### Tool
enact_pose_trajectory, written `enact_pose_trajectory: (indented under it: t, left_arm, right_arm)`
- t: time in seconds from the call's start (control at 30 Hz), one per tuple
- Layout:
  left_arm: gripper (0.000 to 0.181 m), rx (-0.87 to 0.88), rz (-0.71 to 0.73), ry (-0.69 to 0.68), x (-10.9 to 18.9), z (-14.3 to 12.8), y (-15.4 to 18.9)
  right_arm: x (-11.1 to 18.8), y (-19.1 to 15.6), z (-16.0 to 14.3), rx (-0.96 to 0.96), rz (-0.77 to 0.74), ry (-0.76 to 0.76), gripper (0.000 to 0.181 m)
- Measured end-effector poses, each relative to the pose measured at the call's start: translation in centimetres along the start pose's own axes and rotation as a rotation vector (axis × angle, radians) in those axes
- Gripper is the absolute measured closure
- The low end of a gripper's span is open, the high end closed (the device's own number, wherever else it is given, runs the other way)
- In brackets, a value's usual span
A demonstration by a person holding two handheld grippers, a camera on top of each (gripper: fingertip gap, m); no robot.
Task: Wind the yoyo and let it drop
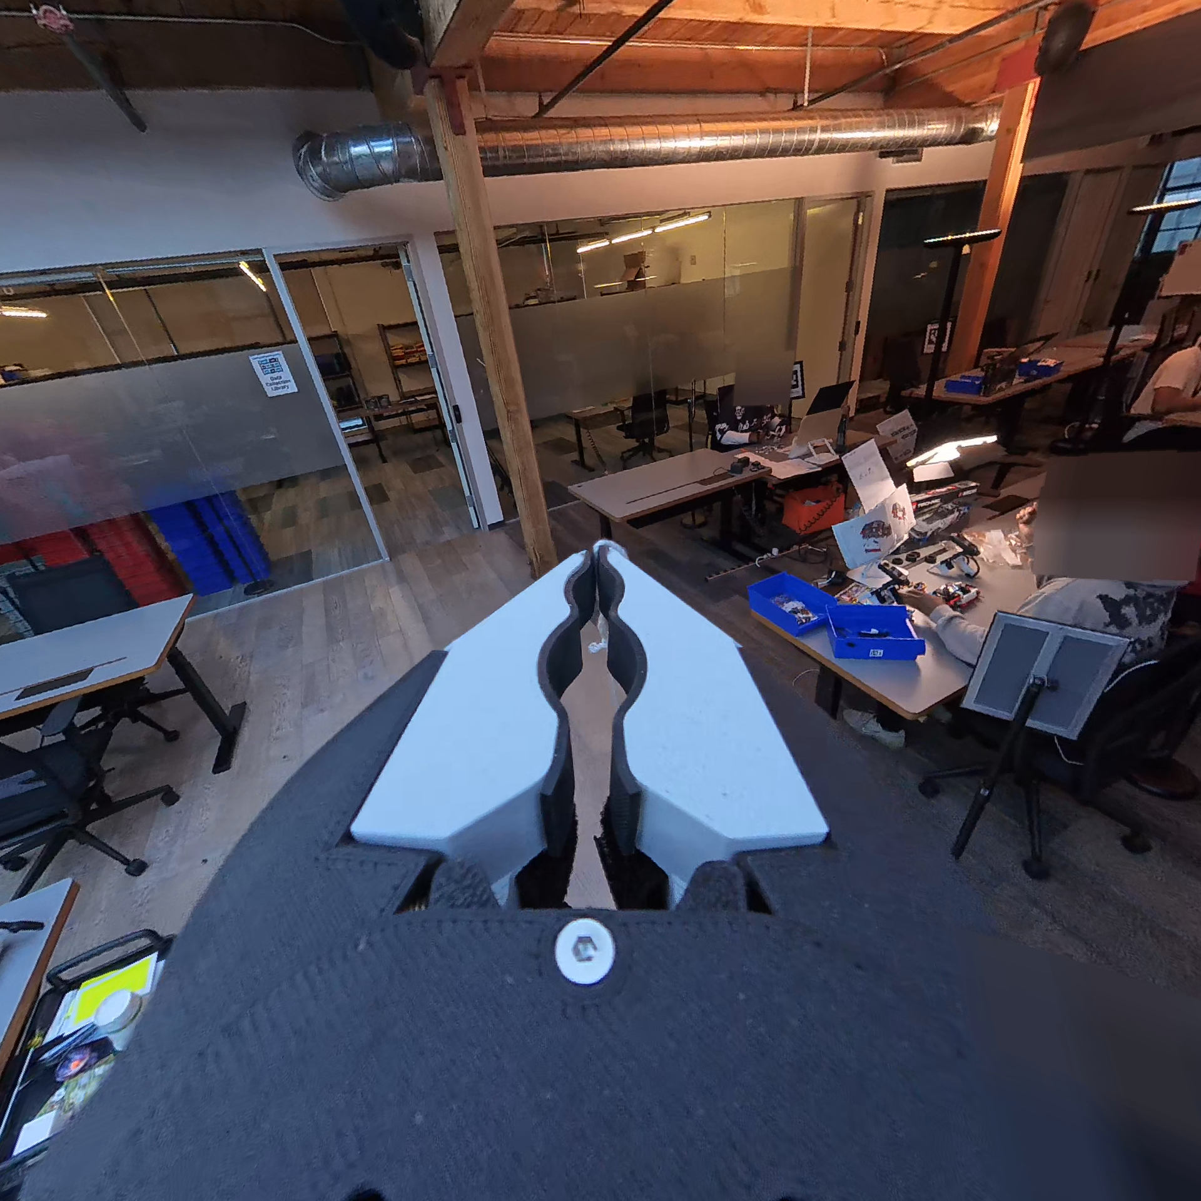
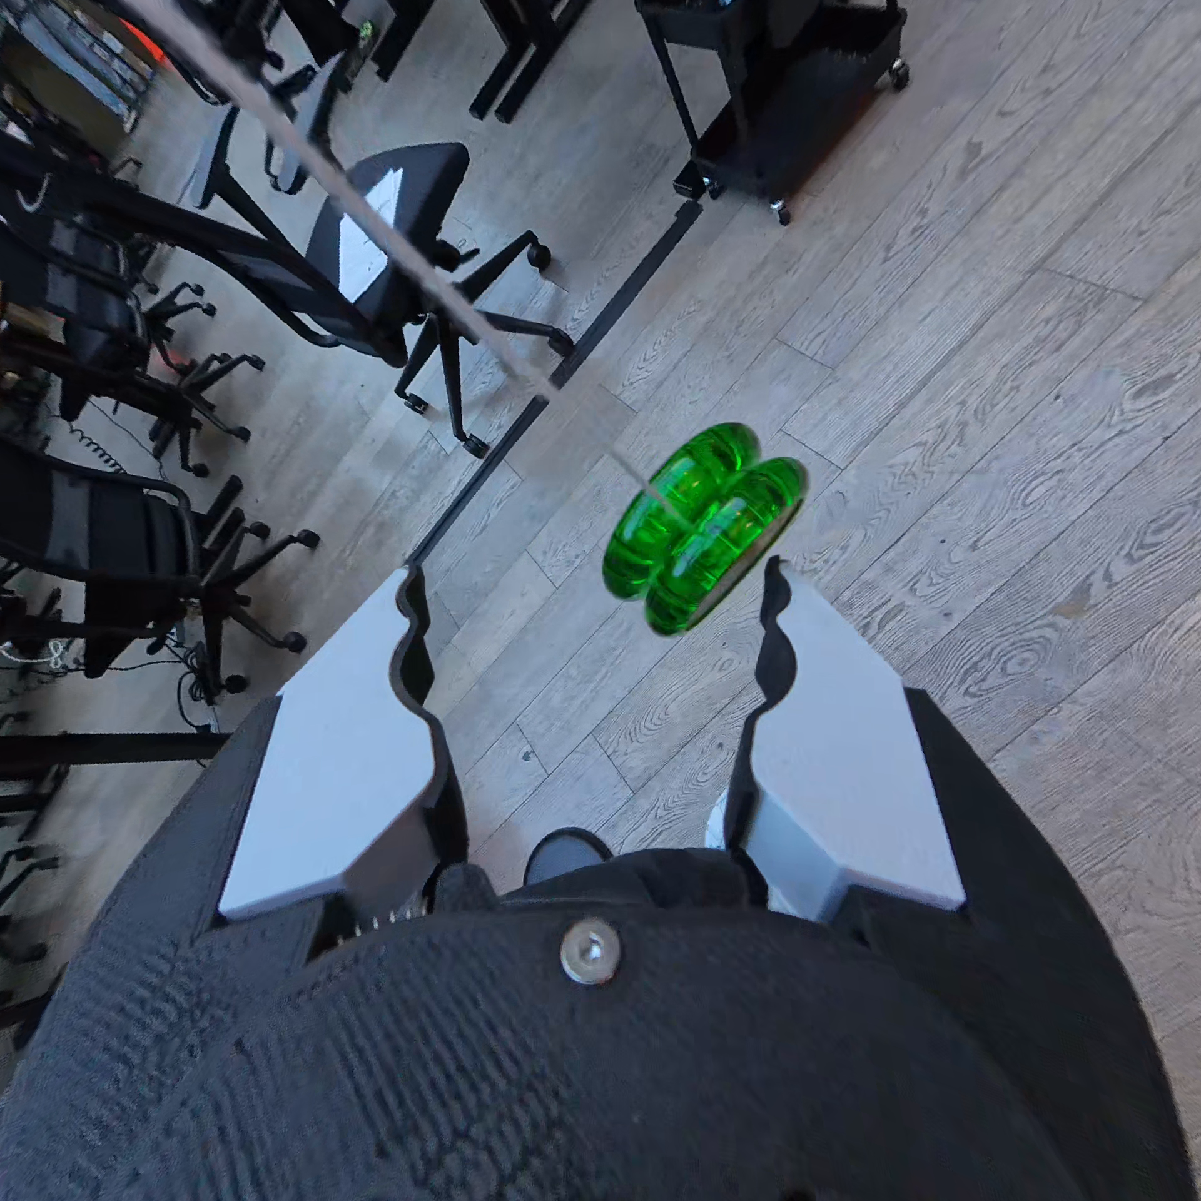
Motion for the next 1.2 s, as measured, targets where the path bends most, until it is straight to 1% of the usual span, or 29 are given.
enact_pose_trajectory:
  t: [0.1,0.2,0.23,0.27,0.33,0.37,0.43,0.47,0.53,0.6,0.67,0.7,0.73,0.77,0.8,0.83,0.87,0.9,0.93,1.0,1.07,1.13,1.2]
  left_arm:
    - [0.181,-0.005,-0.001,-0.002,-0.1,0.1,0.3]
    - [0.181,-0.020,0.000,-0.003,0.1,0.2,0.4]
    - [0.181,-0.021,-0.003,-0.003,0.2,0.2,0.5]
    - [0.181,-0.023,-0.005,-0.003,0.3,0.2,0.5]
    - [0.181,-0.031,-0.006,-0.005,0.5,0.2,0.5]
    - [0.181,-0.035,-0.004,-0.006,0.6,0.2,0.5]
    - [0.181,-0.035,-0.002,-0.005,0.7,0.2,0.2]
    - [0.181,-0.031,-0.003,-0.006,0.8,0.1,0.1]
    - [0.181,-0.024,0.007,-0.004,1.0,0.2,-0.5]
    - [0.181,-0.036,0.041,-0.012,1.4,0.1,-1.5]
    - [0.181,-0.071,0.121,-0.026,2.1,-0.3,-3.6]
    - [0.181,-0.092,0.173,-0.049,2.6,-0.8,-5.2]
    - [0.181,-0.104,0.222,-0.087,3.2,-1.7,-7.2]
    - [0.181,-0.105,0.266,-0.136,3.8,-3.0,-9.4]
    - [0.181,-0.103,0.307,-0.194,4.4,-4.7,-11.9]
    - [0.181,-0.095,0.346,-0.247,5.1,-7.0,-14.6]
    - [0.181,-0.077,0.377,-0.291,5.9,-9.7,-17.2]
    - [0.181,-0.052,0.379,-0.333,6.6,-12.9,-19.7]
    - [0.181,-0.024,0.347,-0.372,7.1,-16.7,-21.7]
    - [0.181,0.061,0.287,-0.442,8.1,-25.7,-24.9]
    - [0.181,0.179,0.229,-0.500,8.9,-36.2,-26.8]
    - [0.181,0.328,0.165,-0.540,9.7,-47.0,-27.5]
    - [0.181,0.472,0.093,-0.564,10.3,-57.3,-26.7]
  right_arm:
    - [-0.7,1.4,1.0,0.016,-0.024,0.022,0.081]
    - [-1.0,2.3,1.7,0.071,-0.041,0.024,0.089]
    - [-1.1,2.3,1.9,0.100,-0.031,0.016,0.098]
    - [-1.1,2.4,2.0,0.134,-0.041,0.008,0.103]
    - [-1.3,2.7,2.3,0.219,-0.092,-0.014,0.107]
    - [-1.3,3.0,2.4,0.258,-0.130,-0.030,0.113]
    - [-1.4,3.6,3.0,0.321,-0.176,-0.021,0.118]
    - [-1.6,3.8,3.3,0.335,-0.169,-0.019,0.127]
    - [-2.0,3.7,4.0,0.362,-0.109,-0.035,0.153]
    - [-2.1,4.0,4.4,0.409,-0.119,-0.083,0.154]
    - [-1.4,4.0,4.7,0.470,-0.053,-0.106,0.154]
    - [-0.7,4.1,4.7,0.485,-0.035,-0.124,0.154]
    - [0.3,4.4,4.7,0.512,0.014,-0.140,0.154]
    - [1.4,4.8,4.7,0.516,0.067,-0.165,0.154]
    - [2.7,5.7,4.8,0.494,0.091,-0.207,0.154]
    - [4.2,6.3,4.9,0.483,0.165,-0.256,0.154]
    - [6.0,7.2,5.2,0.477,0.214,-0.294,0.154]
    - [8.0,8.1,5.8,0.472,0.230,-0.346,0.154]
    - [10.3,8.7,6.7,0.490,0.278,-0.407,0.154]
    - [15.4,9.6,9.2,0.522,0.310,-0.487,0.154]
    - [20.8,9.8,12.6,0.549,0.304,-0.568,0.154]
    - [25.9,9.3,16.5,0.616,0.223,-0.641,0.154]
    - [30.4,7.7,20.4,0.678,0.137,-0.742,0.154]
Point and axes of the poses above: each gripper's, where its closed fingertips meet, x back along the fingers, z out of its top, y = z × x across the jaws, the point moved 8 cm from there along x, back along the fingers, and after that the axes turned 12 degrees about z, right-handed, at the moved point
